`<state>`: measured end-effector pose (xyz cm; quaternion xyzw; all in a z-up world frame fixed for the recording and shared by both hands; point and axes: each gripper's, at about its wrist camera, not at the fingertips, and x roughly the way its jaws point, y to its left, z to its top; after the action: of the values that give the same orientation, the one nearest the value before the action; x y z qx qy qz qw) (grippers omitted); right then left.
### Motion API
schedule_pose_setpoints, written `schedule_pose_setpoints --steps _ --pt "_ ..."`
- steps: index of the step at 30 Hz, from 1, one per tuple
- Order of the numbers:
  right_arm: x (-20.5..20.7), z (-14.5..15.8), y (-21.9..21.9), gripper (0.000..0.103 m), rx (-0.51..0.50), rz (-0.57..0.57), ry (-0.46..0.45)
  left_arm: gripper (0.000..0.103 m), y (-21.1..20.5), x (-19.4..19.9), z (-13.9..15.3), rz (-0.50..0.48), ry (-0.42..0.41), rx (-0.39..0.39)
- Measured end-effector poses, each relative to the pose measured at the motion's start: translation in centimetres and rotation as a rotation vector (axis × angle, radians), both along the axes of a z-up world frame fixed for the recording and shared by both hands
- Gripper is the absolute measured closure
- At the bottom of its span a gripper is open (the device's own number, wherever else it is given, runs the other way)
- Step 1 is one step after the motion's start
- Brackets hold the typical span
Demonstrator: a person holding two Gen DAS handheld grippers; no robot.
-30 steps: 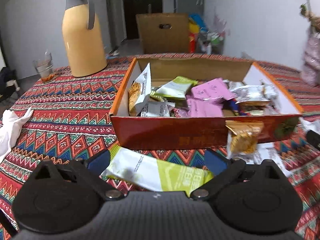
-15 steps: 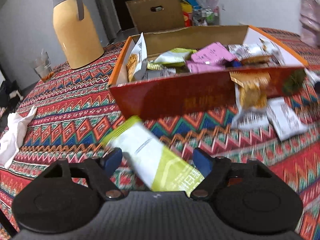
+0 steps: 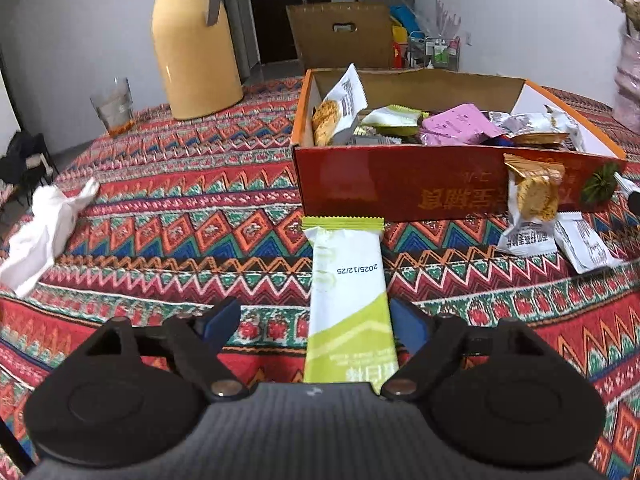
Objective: Organize snacks
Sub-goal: 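Grasp the green-yellow snack bar with the left gripper while the right gripper holds its packet, then carry both packets over the box and open both grippers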
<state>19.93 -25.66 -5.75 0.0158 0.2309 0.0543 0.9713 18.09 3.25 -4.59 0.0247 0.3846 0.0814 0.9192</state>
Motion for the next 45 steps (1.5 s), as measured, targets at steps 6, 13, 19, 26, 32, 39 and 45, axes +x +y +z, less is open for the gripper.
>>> schedule_pose_setpoints --steps 6,13,19,26,32,39,45 --pt "0.0 -0.1 -0.1 0.054 0.000 -0.011 0.001 0.032 0.1 0.7 -0.8 -0.006 0.018 -0.046" --pt "-0.1 -0.1 -0.1 0.054 0.001 -0.004 -0.005 0.063 0.1 0.1 -0.7 -0.033 0.000 -0.085" --pt "-0.3 -0.1 -0.2 0.054 0.006 0.000 -0.015 0.064 0.0 -0.6 -0.2 -0.025 -0.039 -0.084" --pt "-0.5 0.0 -0.2 0.054 0.010 0.005 -0.026 0.064 -0.1 -1.6 0.8 -0.031 -0.083 -0.104" --pt "-1.0 0.2 -0.2 0.054 0.016 0.013 -0.043 0.064 -0.4 -2.8 2.3 -0.051 -0.144 -0.123" --pt "-2.6 1.3 -0.3 0.054 0.034 0.038 -0.076 0.064 -1.3 -2.9 5.1 -0.088 -0.225 -0.125" --pt "-2.6 3.6 0.5 0.054 0.047 0.081 -0.115 0.064 -2.8 -1.1 6.9 -0.129 -0.267 -0.102"
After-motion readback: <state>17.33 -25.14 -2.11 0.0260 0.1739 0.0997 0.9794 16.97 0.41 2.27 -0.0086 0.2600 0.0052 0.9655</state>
